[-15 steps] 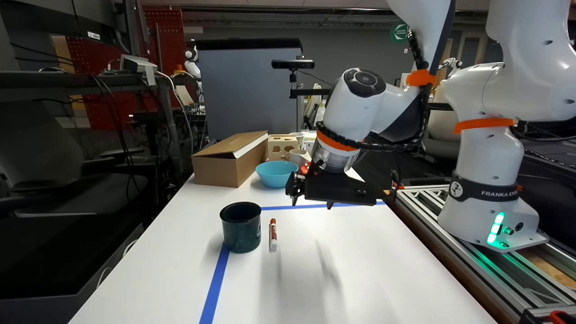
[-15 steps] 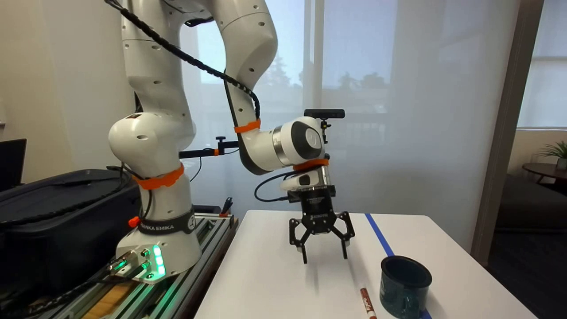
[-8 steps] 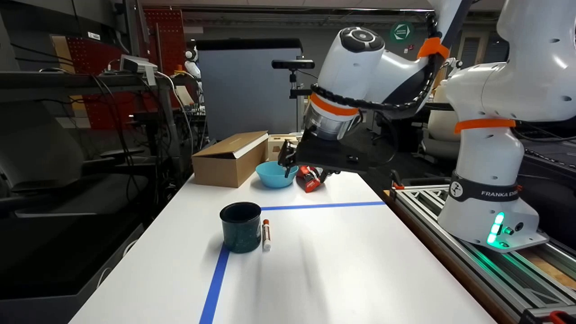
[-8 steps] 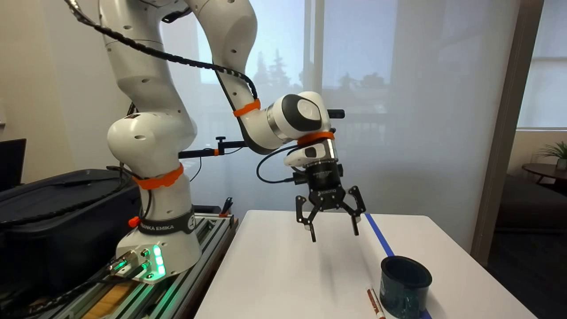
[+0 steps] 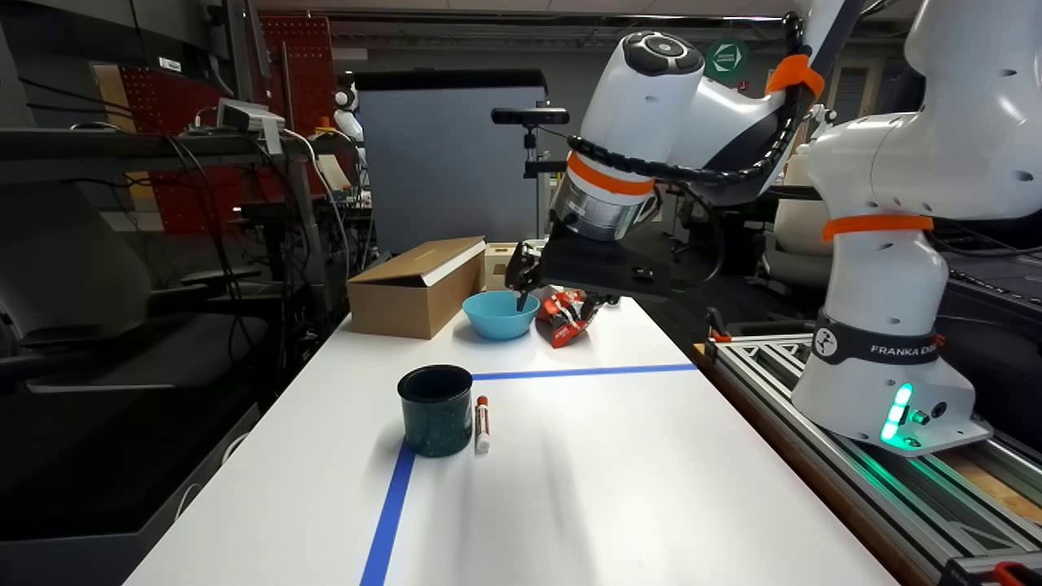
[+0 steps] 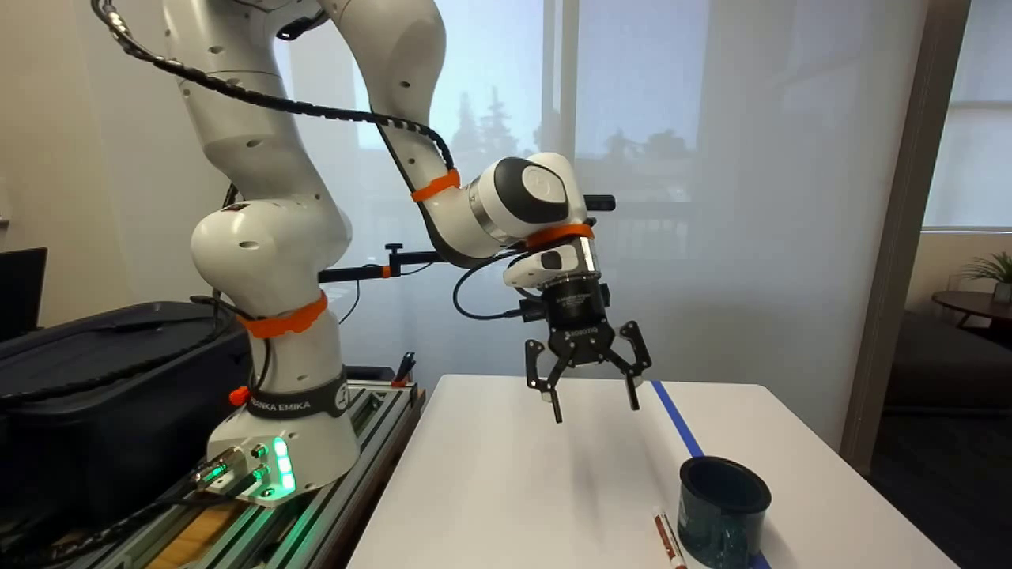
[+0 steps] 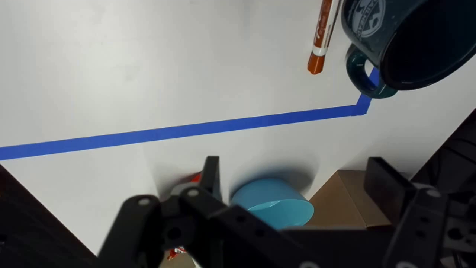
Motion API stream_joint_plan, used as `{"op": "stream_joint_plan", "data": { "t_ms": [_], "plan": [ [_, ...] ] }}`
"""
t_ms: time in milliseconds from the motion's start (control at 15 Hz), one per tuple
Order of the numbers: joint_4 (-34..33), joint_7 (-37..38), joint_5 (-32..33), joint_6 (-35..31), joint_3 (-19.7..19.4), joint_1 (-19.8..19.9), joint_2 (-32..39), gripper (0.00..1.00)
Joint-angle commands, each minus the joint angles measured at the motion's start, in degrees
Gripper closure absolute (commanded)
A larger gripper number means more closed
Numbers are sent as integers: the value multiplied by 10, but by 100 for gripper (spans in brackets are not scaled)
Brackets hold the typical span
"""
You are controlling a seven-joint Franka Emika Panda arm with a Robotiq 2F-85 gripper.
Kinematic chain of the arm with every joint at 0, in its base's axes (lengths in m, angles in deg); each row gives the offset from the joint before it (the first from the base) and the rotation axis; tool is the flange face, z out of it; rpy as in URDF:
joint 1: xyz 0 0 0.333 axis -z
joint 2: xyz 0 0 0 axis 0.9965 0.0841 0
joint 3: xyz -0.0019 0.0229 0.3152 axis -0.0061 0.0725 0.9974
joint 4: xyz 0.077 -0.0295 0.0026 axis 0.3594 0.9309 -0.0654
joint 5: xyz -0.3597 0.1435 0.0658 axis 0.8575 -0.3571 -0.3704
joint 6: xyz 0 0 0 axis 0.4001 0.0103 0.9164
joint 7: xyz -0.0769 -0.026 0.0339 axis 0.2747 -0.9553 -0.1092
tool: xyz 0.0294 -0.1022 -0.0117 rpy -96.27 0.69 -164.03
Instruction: Take the marker out of the cup and place it on the table
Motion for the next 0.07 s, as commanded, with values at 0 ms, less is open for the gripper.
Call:
{"op": "stream_joint_plan", "data": {
  "t_ms": [0],
  "plan": [
    [0,-5,-8,-4,25,24,0,0]
  ]
}}
